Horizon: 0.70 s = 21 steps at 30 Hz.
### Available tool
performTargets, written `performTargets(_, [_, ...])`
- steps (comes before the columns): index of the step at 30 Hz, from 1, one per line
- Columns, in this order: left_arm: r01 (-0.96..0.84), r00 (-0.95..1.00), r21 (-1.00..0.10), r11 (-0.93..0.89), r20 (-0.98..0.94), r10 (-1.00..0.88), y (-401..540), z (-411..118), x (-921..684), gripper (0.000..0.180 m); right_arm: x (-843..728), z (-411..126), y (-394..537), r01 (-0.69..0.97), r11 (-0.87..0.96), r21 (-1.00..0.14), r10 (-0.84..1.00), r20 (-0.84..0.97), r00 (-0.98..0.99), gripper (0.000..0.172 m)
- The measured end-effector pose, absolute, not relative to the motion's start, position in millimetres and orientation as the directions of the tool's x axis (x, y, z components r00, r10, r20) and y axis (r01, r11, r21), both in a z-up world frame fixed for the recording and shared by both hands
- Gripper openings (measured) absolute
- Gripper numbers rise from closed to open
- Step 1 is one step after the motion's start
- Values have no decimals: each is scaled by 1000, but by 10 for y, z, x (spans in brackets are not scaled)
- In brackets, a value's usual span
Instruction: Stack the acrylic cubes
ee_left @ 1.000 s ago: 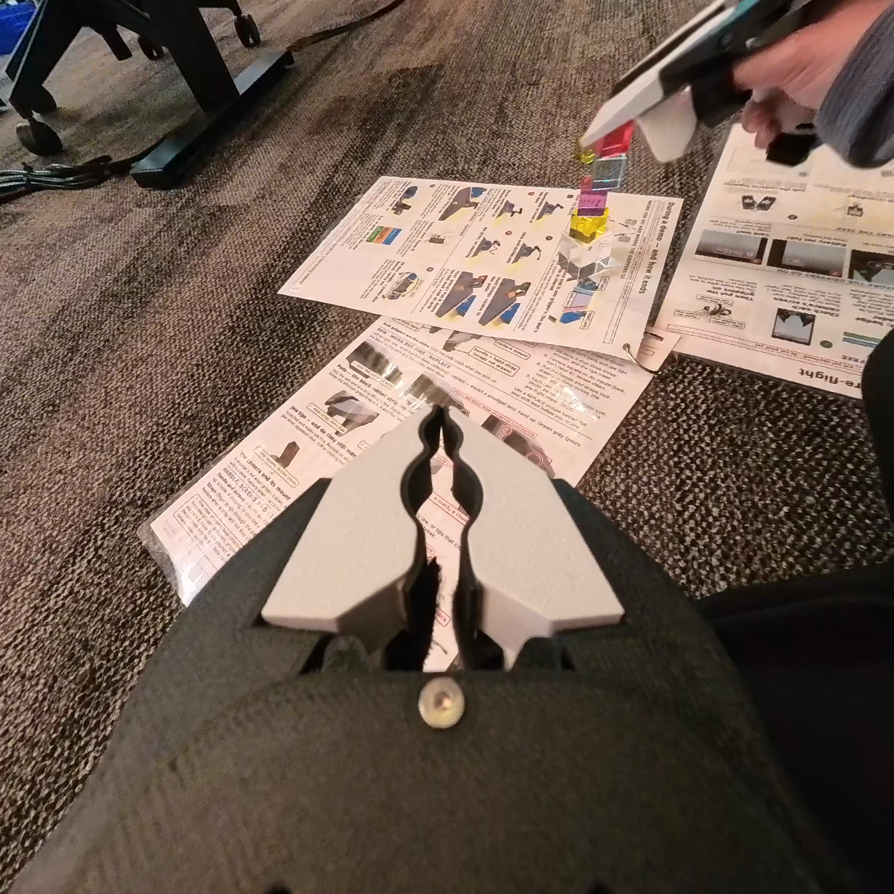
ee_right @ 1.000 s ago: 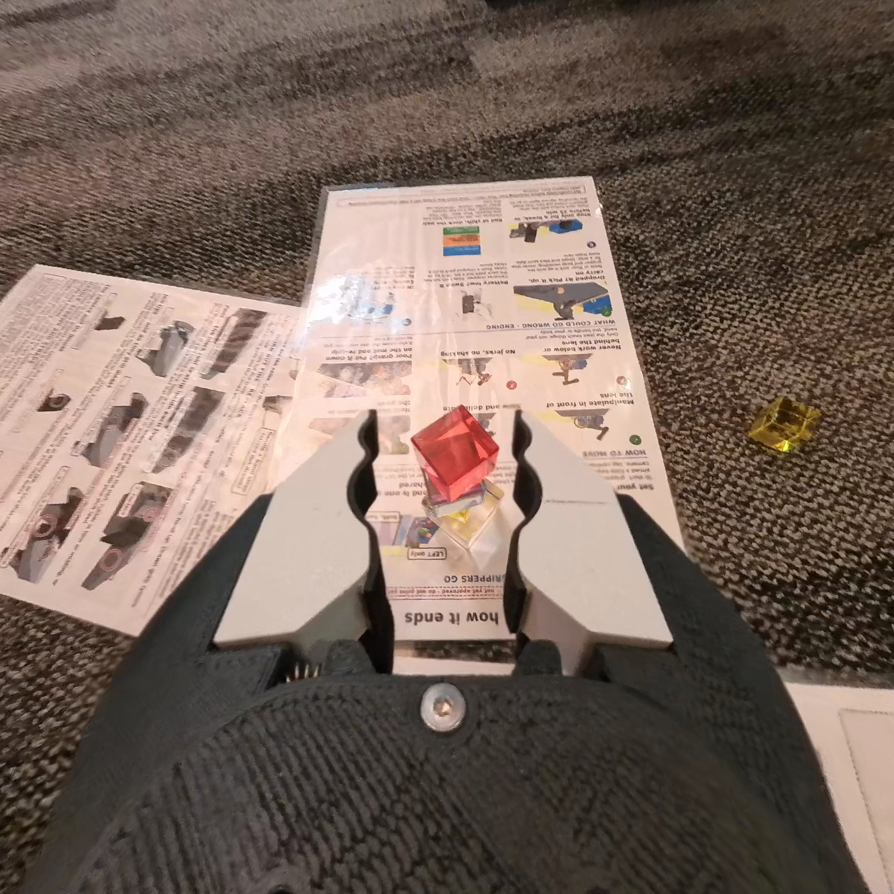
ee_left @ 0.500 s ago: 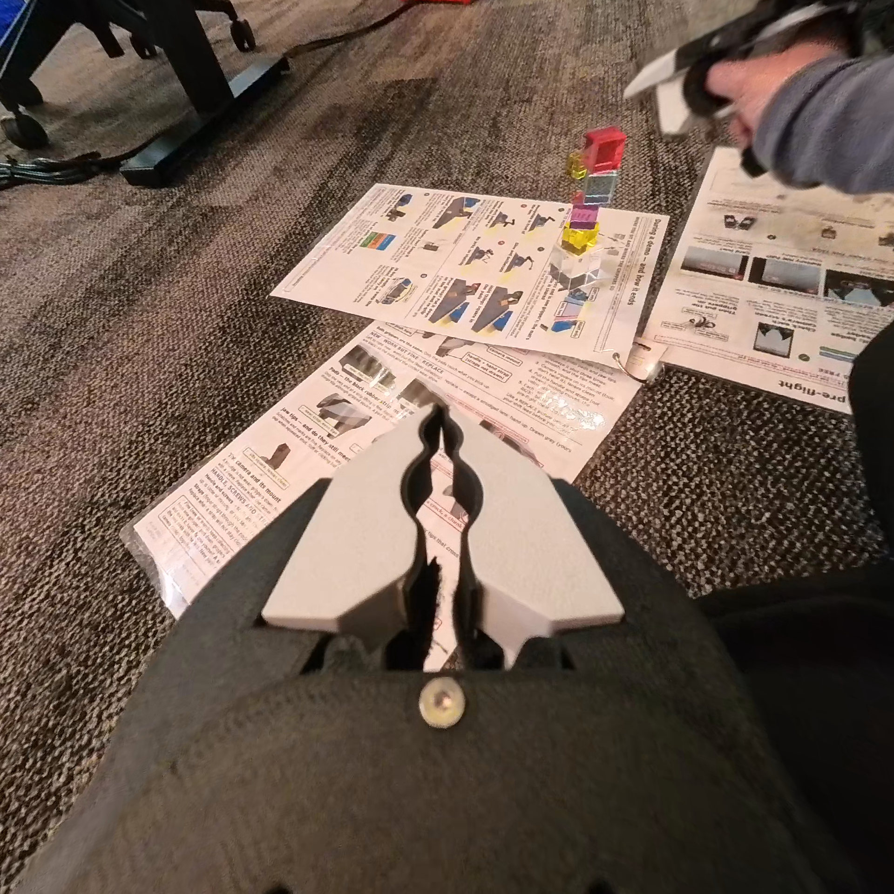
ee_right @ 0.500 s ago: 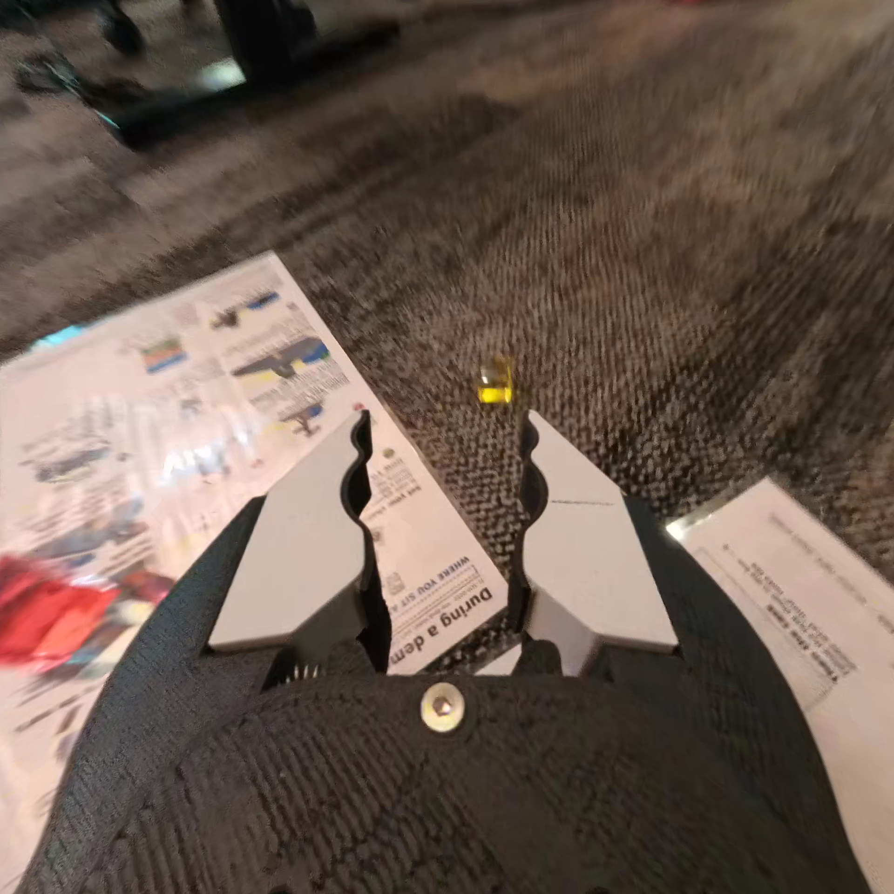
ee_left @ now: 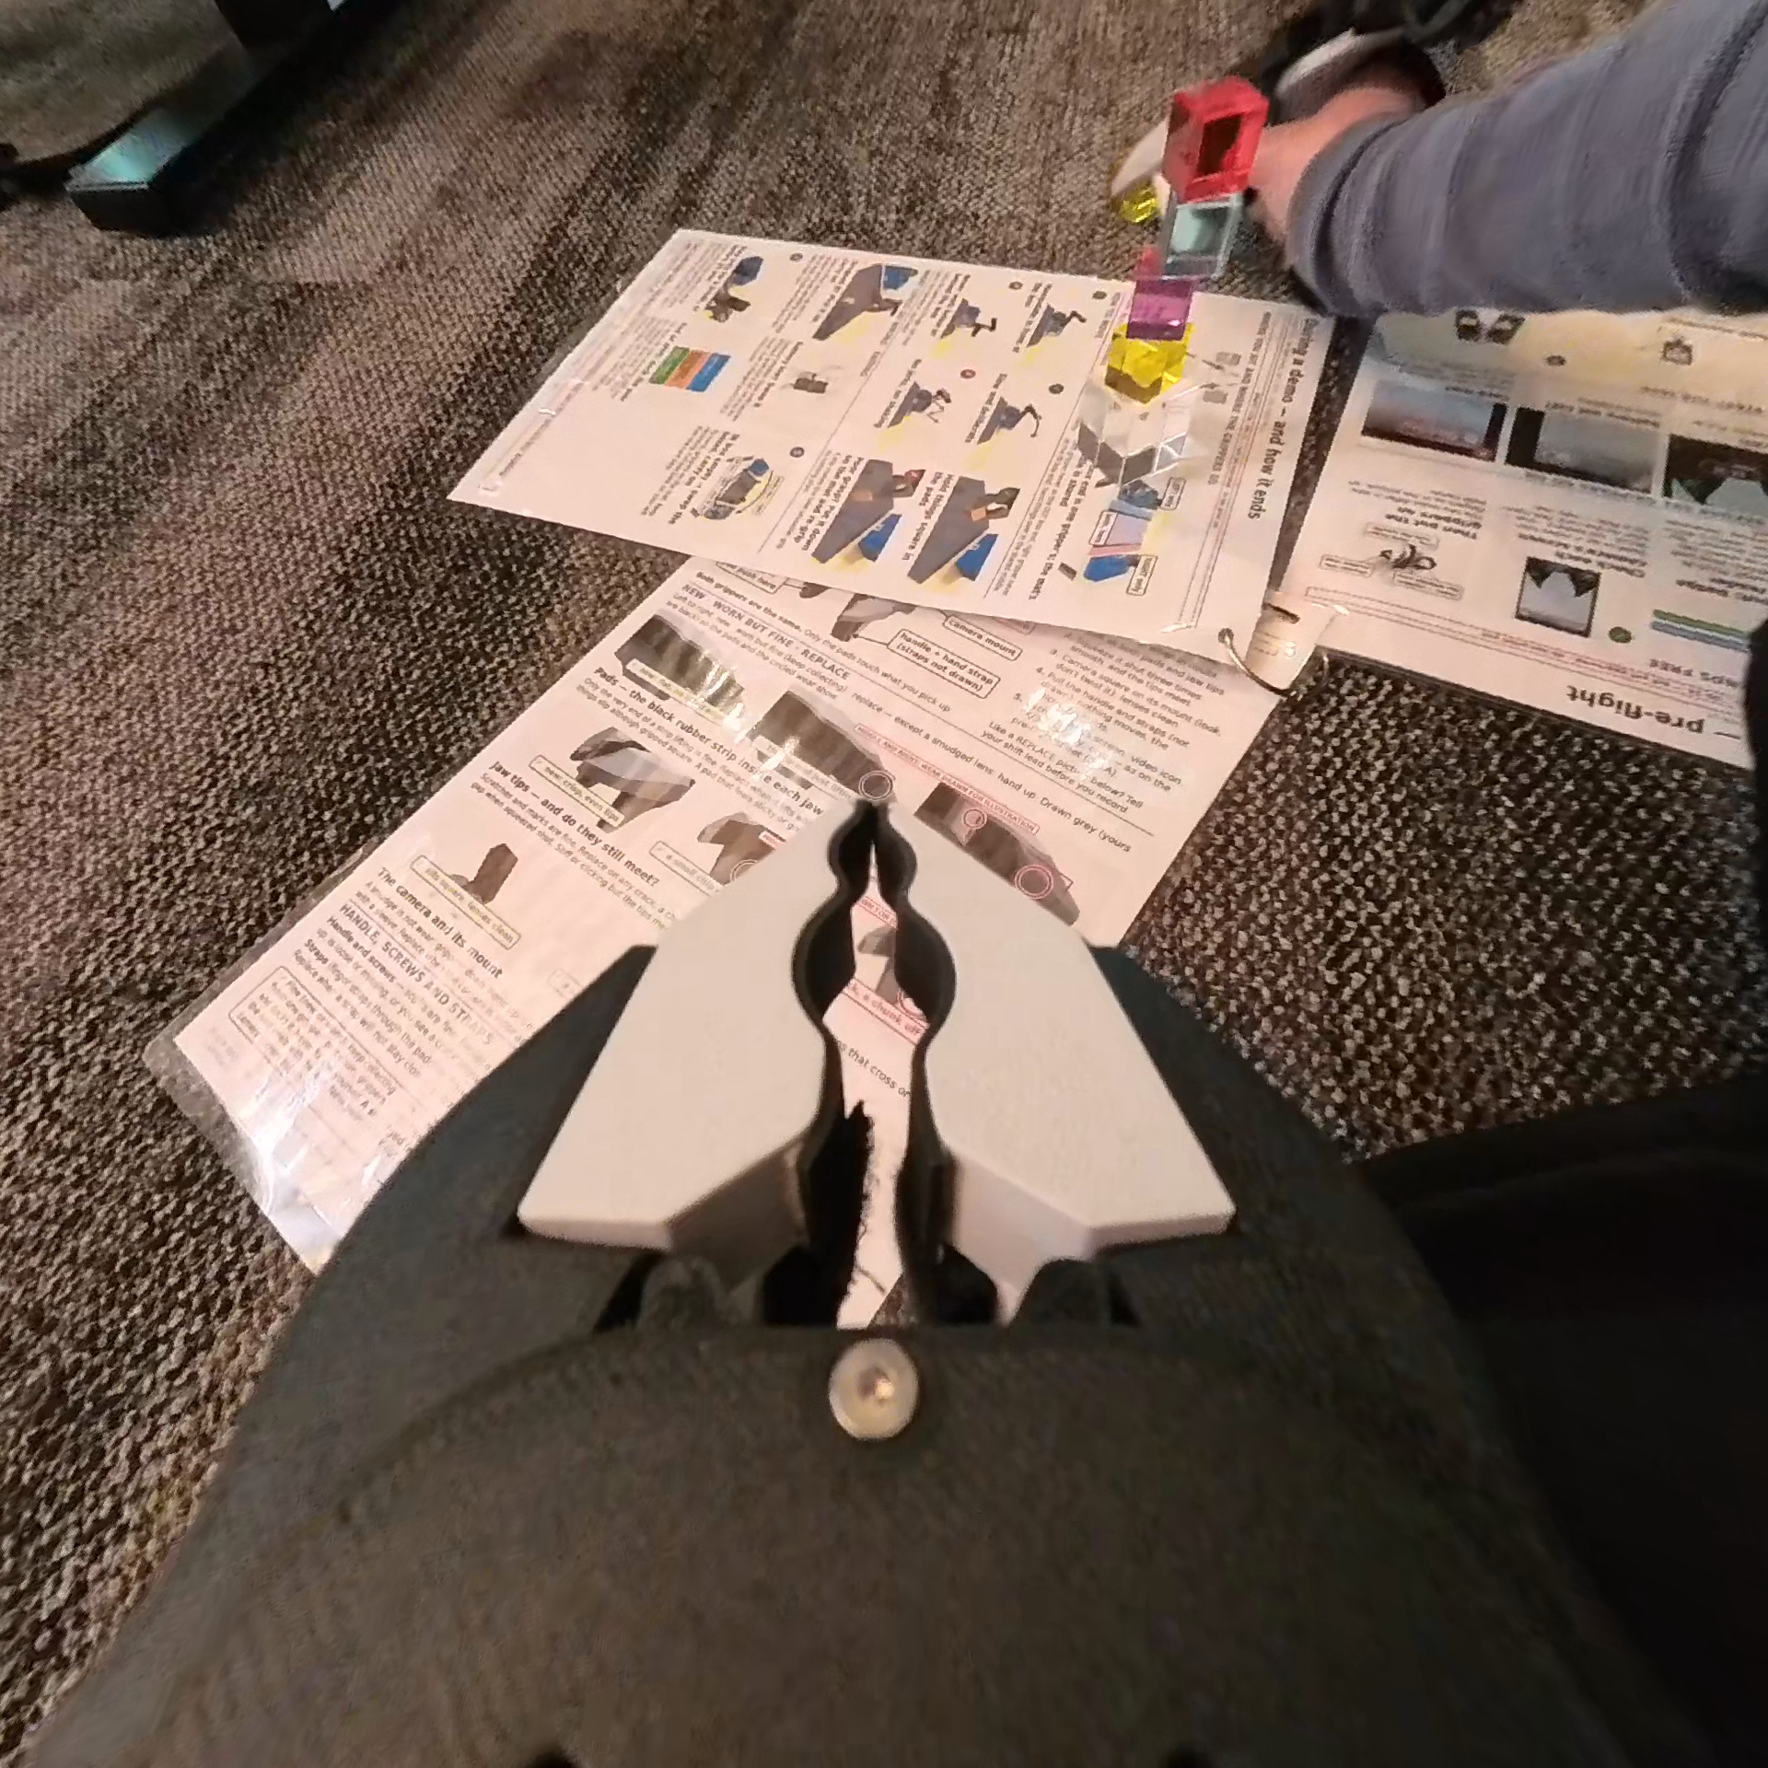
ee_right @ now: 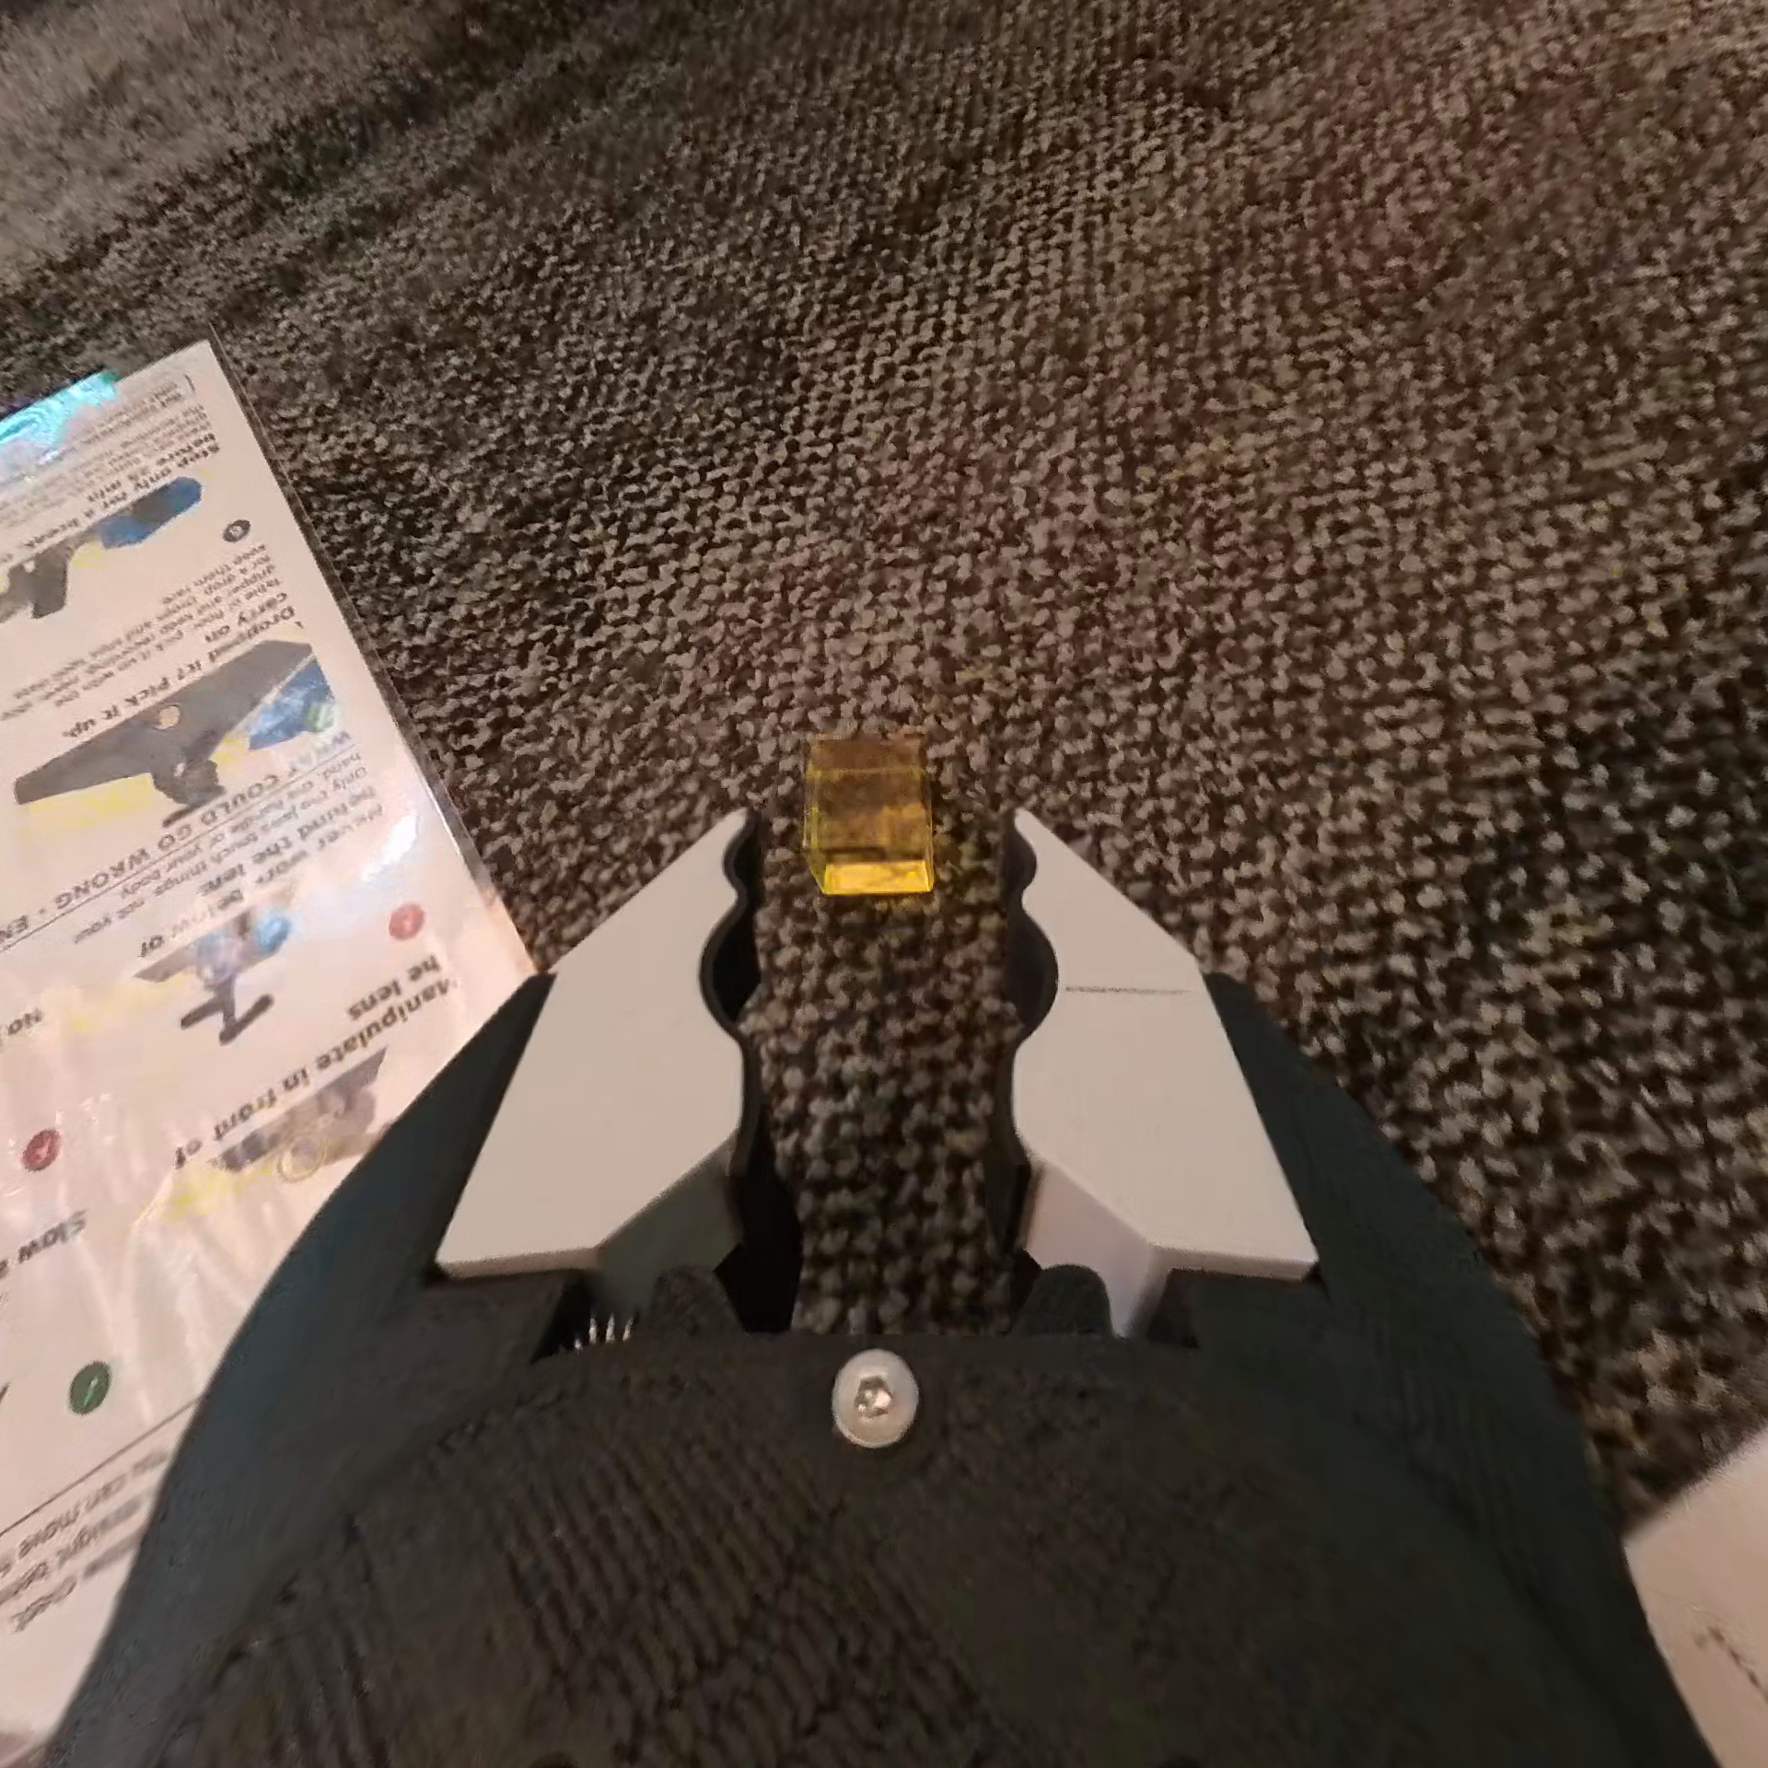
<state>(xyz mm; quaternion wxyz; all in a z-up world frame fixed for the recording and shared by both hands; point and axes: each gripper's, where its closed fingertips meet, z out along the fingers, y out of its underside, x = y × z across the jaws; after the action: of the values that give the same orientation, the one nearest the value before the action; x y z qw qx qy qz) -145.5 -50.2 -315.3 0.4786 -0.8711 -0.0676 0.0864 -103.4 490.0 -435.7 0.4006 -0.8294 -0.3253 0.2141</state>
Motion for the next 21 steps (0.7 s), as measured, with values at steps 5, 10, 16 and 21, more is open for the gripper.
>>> performTargets(5, [44, 976, -849, -527, -77, 205, -508, -3136, -1457, 0, -1095, -4385, 4854, 476, -434, -765, 730, 11, 683, 25])
performTargets(10, [37, 973, -859, -510, -87, 216, -531, -3085, -1458, 0, -1069, -3898, 4455, 350, -440, -827, 747, -120, 654, 25])
performTargets(16, [28, 968, -874, -484, -97, 232, -582, -2993, -1431, 0, -1000, -2937, 3722, 199, -440, -876, 806, -287, 519, 26])
performTargets(21, [1, 962, -881, -473, -129, 241, -624, -2933, -1406, 0, -852, -2515, 2979, 240, -403, -883, 880, -302, 367, 25])
